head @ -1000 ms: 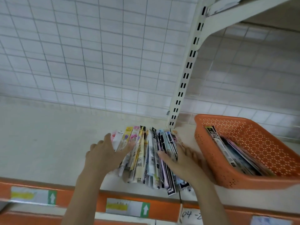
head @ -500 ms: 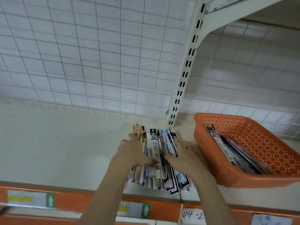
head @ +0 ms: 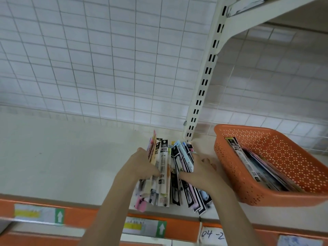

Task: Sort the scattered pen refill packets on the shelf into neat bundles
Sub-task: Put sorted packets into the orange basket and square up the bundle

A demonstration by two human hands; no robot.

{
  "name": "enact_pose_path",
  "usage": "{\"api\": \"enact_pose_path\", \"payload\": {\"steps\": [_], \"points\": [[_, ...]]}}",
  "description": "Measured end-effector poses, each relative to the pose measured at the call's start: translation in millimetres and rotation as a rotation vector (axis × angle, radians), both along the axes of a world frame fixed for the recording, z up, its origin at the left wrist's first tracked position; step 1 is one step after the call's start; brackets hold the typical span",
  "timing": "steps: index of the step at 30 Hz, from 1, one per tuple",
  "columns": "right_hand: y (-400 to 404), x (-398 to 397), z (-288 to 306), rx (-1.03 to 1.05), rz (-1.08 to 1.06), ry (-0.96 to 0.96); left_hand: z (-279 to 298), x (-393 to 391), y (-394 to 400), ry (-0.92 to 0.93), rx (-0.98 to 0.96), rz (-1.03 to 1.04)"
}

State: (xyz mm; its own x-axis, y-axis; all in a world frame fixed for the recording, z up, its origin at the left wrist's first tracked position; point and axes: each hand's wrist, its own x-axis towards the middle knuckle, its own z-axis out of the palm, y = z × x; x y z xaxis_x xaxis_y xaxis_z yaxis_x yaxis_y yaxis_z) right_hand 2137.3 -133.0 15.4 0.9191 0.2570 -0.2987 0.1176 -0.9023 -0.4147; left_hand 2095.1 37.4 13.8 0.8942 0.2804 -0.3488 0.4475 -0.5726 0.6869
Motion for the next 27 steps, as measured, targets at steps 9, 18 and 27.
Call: {"api": "enact_pose_path", "payload": {"steps": [9, 18, 27], "points": [[2.4, -3.5, 1.4, -0.003, 0.005, 0.02, 4.5, -3.5, -6.9, 0.009, 0.002, -0.022], [-5.6, 13.7, 5.1, 0.028, -0.149, -0.043, -6.3, 21.4, -40.3, 0.102, 0.326, 0.01], [-12.7, 14.8, 5.3, 0.07, -0.124, 0.003, -11.5, 30.6, -44.1, 0.17, 0.467, 0.037]]}}
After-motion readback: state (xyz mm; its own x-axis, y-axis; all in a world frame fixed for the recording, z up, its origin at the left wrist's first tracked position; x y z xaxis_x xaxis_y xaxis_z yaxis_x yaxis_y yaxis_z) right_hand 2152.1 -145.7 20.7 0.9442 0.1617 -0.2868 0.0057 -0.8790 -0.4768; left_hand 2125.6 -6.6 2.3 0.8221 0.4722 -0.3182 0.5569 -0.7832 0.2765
